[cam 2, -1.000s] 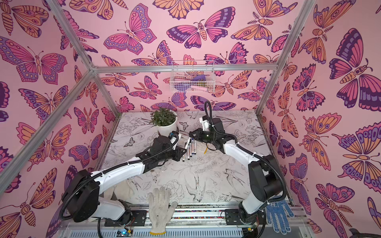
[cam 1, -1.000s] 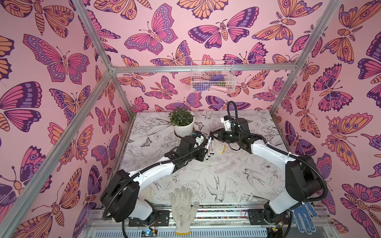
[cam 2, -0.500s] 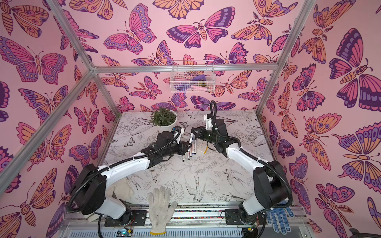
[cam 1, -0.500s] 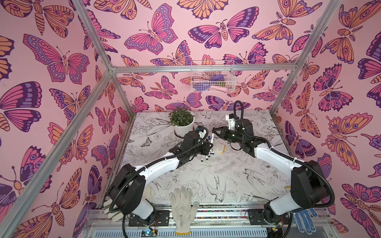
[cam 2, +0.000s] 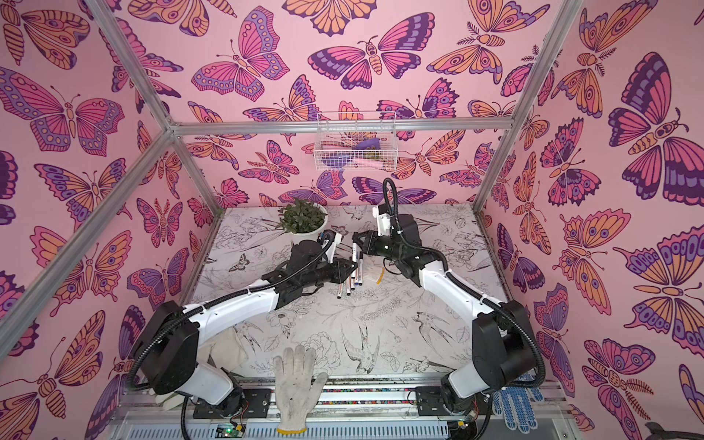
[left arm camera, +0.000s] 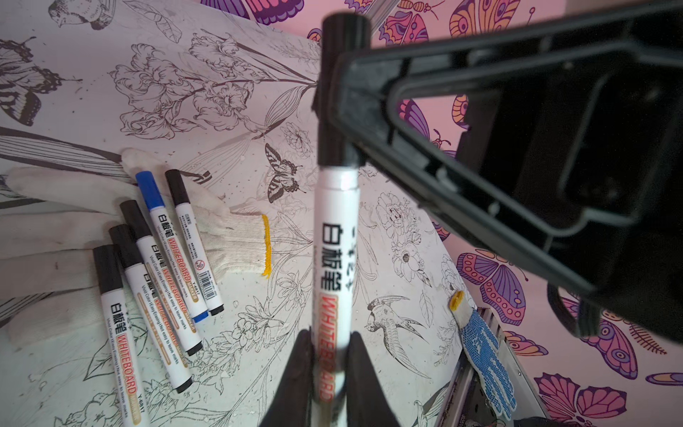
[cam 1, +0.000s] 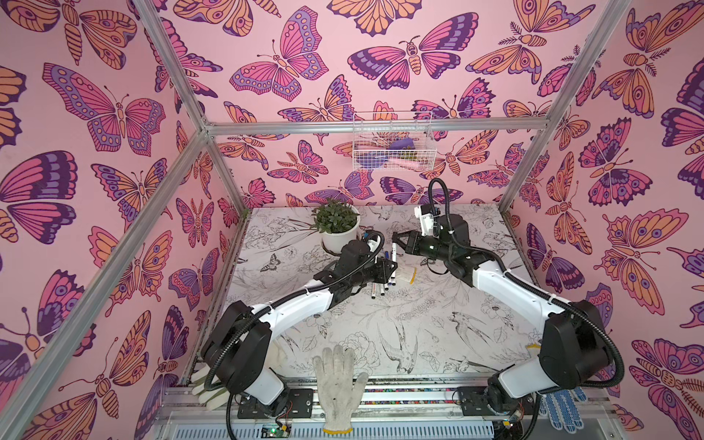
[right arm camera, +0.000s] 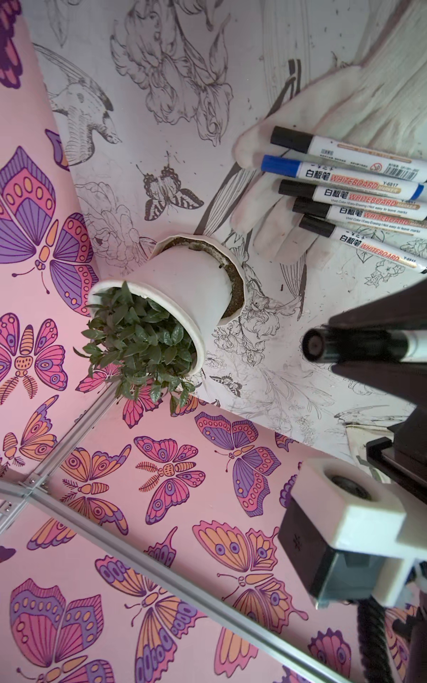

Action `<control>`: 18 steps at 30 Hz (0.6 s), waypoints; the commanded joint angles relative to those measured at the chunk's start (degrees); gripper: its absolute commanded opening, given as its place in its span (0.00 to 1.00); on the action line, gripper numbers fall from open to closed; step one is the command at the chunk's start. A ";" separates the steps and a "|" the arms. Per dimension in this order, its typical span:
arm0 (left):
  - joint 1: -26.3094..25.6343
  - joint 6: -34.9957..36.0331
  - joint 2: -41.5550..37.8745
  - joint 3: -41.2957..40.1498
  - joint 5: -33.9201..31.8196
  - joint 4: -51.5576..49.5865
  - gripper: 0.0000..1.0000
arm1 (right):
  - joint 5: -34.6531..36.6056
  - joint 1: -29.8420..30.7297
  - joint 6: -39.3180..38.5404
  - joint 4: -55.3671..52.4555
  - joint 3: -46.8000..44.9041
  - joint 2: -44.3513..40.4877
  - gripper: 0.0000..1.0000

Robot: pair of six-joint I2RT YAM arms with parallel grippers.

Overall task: Insert pens into pen caps
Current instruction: Put on the pen cap to the pen.

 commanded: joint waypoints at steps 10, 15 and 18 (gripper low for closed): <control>3.94 -1.79 -2.69 1.39 -5.53 6.68 0.00 | -18.39 -0.14 3.10 -2.10 -3.38 -2.78 0.00; 4.19 -1.96 -3.43 0.05 -3.54 7.54 0.00 | -19.06 -0.34 4.20 -1.53 -4.23 -2.92 0.00; 4.45 -1.45 -3.28 0.12 -0.53 8.01 0.00 | -17.69 -0.49 2.68 -3.79 -3.64 -3.00 0.00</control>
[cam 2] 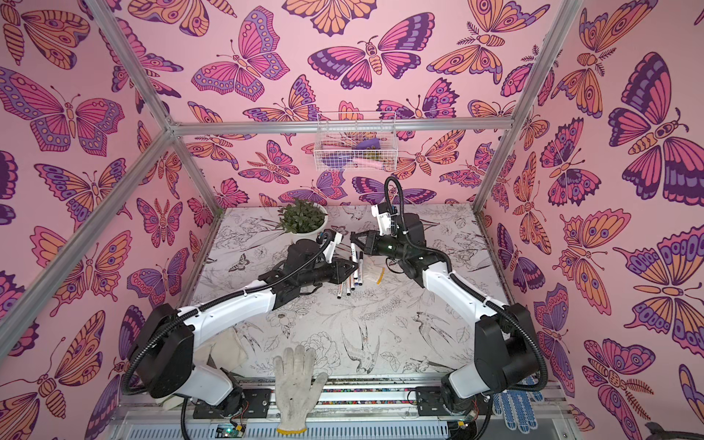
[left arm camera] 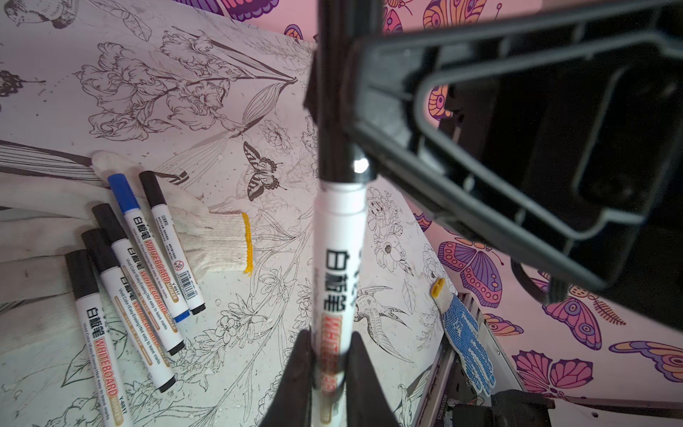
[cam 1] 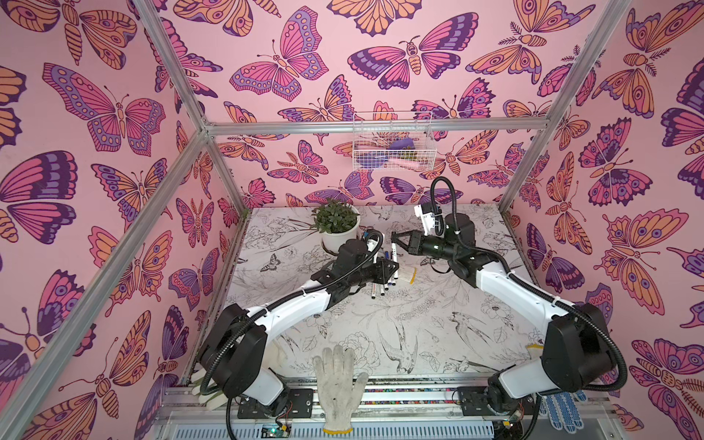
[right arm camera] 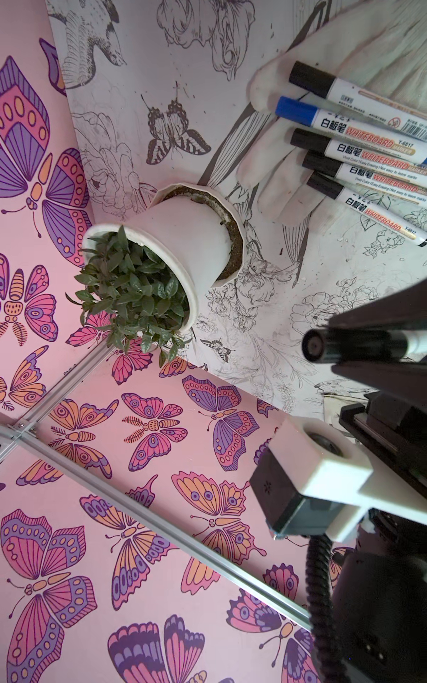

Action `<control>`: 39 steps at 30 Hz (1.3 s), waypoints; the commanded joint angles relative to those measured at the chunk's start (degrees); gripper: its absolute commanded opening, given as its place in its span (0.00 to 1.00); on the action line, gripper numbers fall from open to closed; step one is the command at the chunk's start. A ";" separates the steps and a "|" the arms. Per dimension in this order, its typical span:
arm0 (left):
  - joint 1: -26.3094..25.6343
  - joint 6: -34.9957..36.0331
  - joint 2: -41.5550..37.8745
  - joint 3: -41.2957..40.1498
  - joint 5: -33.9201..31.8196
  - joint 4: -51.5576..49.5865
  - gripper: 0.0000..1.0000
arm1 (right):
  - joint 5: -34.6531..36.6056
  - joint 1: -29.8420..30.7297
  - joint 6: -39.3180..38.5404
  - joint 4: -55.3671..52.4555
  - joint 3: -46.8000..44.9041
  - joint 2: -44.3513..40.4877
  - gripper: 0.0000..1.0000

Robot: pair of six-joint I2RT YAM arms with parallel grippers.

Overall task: Insert pens into pen caps
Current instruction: Put on the pen cap to the pen.

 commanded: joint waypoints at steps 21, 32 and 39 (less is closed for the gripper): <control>4.85 -2.78 3.30 2.27 0.18 3.63 0.00 | -4.72 -1.97 0.58 -14.11 -3.67 -4.33 0.00; 4.83 -3.13 5.84 2.65 3.45 2.20 0.00 | -8.43 -4.18 4.73 -8.02 -3.41 -4.07 0.00; 4.87 -1.52 7.50 4.78 7.99 0.29 0.00 | -10.66 -4.19 4.73 -6.99 -2.76 -4.48 0.00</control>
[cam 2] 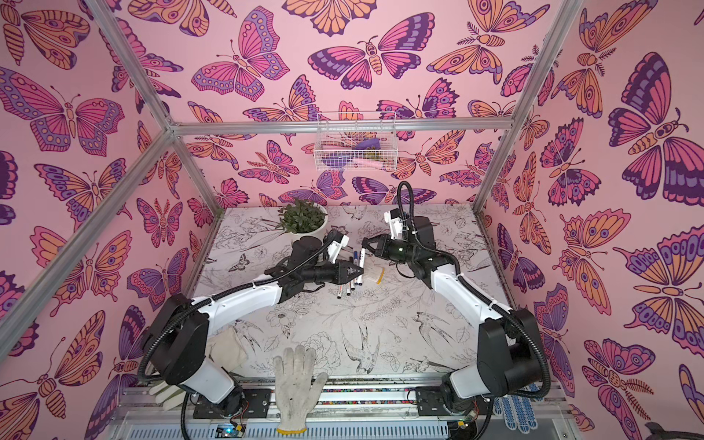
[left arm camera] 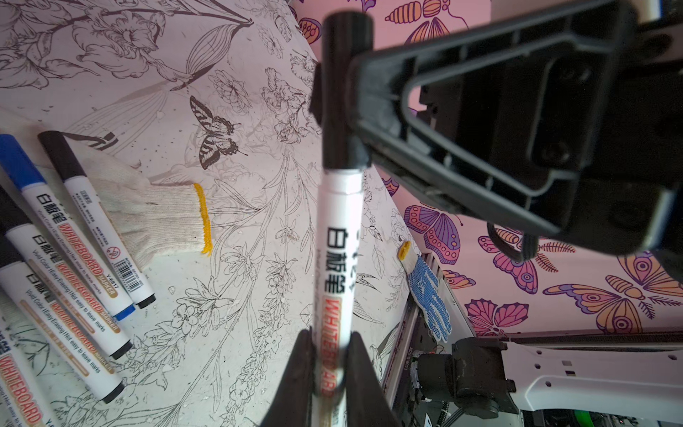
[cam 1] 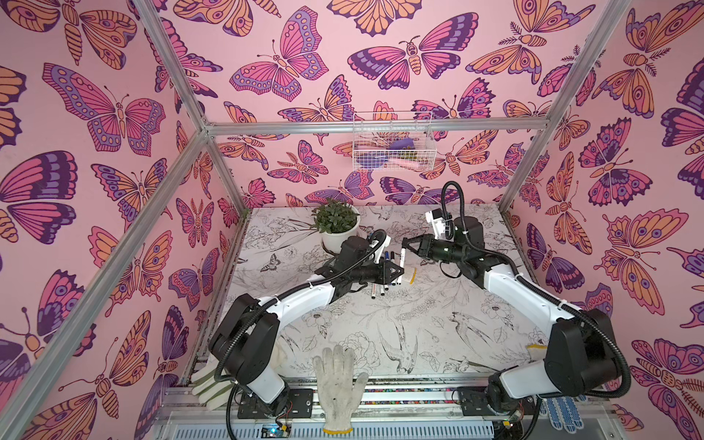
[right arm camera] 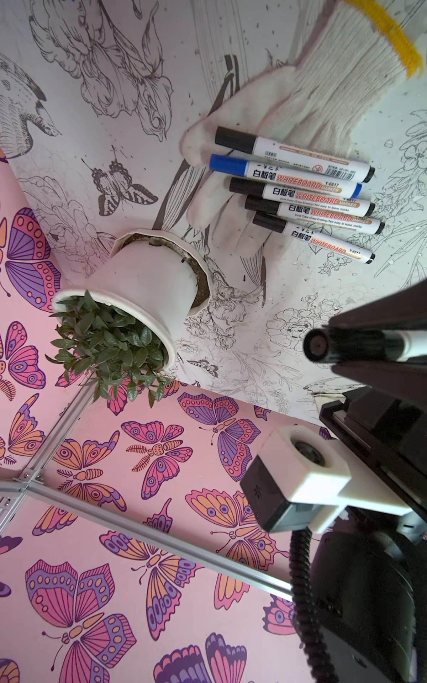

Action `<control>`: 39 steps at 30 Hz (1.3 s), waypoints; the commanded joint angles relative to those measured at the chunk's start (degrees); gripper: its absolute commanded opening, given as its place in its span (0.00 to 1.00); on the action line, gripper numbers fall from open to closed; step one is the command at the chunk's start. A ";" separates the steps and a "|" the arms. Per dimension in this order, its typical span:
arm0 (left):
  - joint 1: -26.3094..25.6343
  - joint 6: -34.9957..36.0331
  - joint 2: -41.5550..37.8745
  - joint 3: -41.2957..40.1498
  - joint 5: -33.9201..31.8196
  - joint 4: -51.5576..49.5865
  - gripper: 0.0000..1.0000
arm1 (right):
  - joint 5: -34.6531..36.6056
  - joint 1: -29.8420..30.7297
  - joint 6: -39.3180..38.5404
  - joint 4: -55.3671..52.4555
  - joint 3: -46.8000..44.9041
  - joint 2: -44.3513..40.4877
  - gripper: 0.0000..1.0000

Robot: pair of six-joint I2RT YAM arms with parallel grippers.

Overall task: Insert pens into pen caps
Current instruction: Put on the pen cap to the pen.

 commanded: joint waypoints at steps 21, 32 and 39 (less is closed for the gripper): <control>3.43 -1.18 0.73 3.82 -3.41 -1.18 0.00 | -2.70 1.64 -8.48 -14.84 -1.62 -6.20 0.00; 3.69 -0.07 2.50 5.69 -3.41 -2.64 0.00 | 0.82 1.85 -5.75 -17.41 -4.59 -7.91 0.00; 0.70 5.15 12.08 11.00 -6.74 -7.65 0.00 | 4.55 1.82 -2.04 -11.08 -7.06 -3.46 0.00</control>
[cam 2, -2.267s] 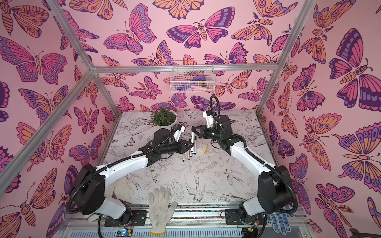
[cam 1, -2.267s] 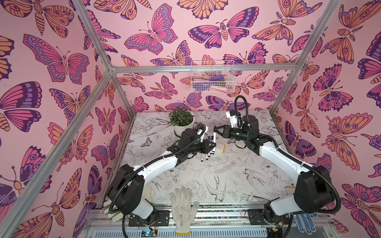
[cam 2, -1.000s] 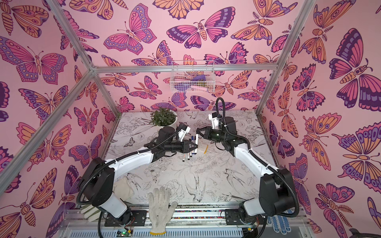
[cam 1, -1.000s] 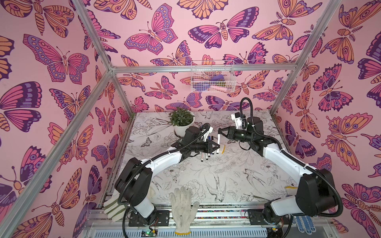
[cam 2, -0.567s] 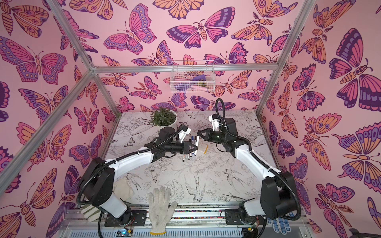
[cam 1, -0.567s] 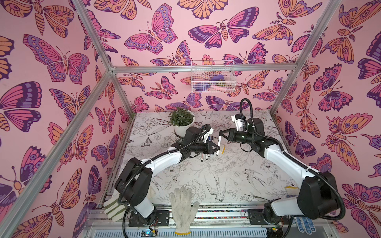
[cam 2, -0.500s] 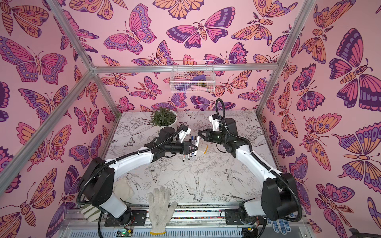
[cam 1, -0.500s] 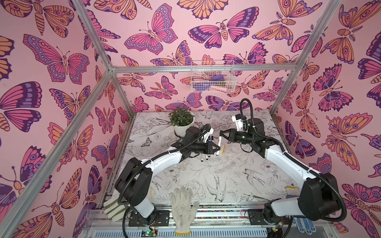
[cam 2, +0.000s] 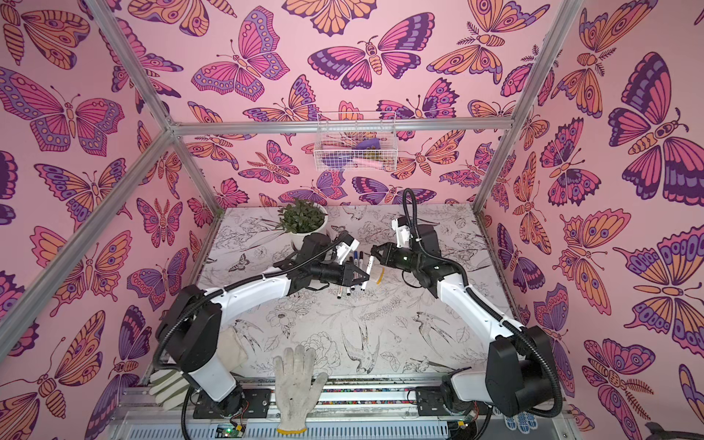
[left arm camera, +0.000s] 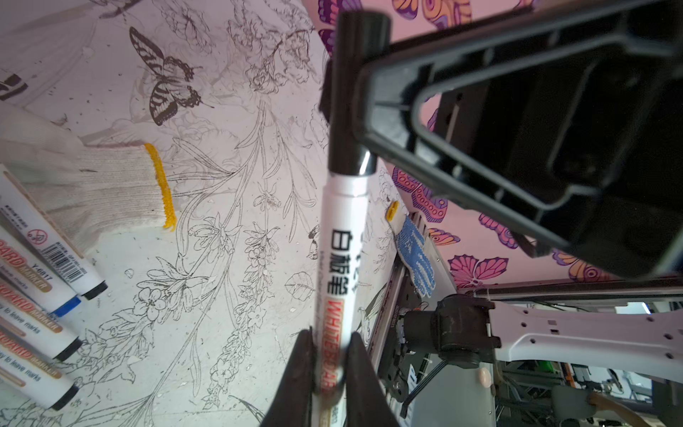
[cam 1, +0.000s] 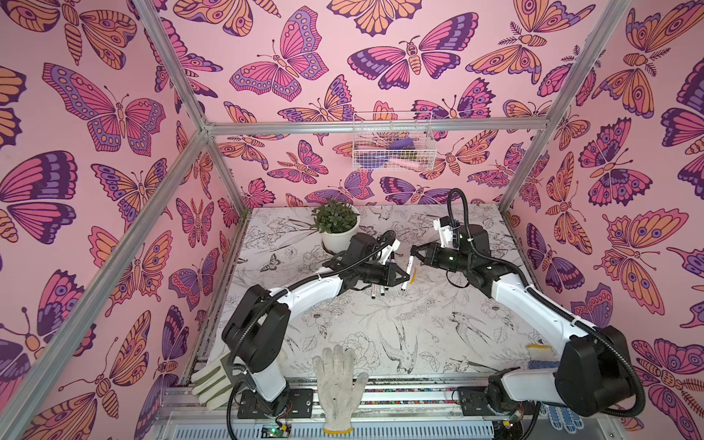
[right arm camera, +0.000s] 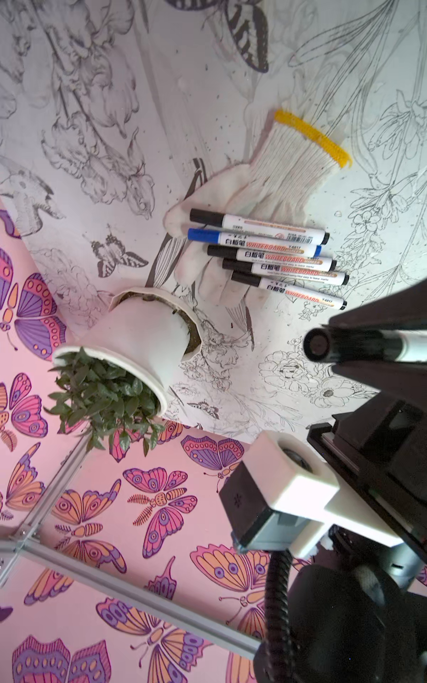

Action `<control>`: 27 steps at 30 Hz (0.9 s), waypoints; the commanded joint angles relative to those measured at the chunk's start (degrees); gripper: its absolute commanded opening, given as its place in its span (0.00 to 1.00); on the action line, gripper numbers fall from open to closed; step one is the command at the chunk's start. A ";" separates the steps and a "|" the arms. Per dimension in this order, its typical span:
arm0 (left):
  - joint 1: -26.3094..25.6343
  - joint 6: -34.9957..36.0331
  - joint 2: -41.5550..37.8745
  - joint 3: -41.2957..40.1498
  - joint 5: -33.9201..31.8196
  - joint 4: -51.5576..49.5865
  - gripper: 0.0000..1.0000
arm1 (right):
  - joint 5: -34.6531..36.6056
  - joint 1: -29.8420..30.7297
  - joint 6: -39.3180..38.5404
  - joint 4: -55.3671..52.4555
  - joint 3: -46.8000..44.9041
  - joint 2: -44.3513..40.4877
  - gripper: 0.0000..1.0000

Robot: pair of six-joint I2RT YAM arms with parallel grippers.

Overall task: Insert pens into pen caps
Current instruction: Put on the pen cap to the pen.

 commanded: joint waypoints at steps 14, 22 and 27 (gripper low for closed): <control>-2.25 6.04 24.75 23.46 -29.12 -22.11 0.00 | 7.06 1.74 -0.09 -5.41 -3.45 16.61 0.00; -5.12 9.37 29.79 30.41 -34.92 -32.85 0.05 | 9.75 1.59 1.30 -6.48 -5.35 20.51 0.00; -6.31 10.27 33.40 34.27 -36.43 -36.85 0.18 | 9.78 1.50 1.54 -6.62 -5.12 21.29 0.00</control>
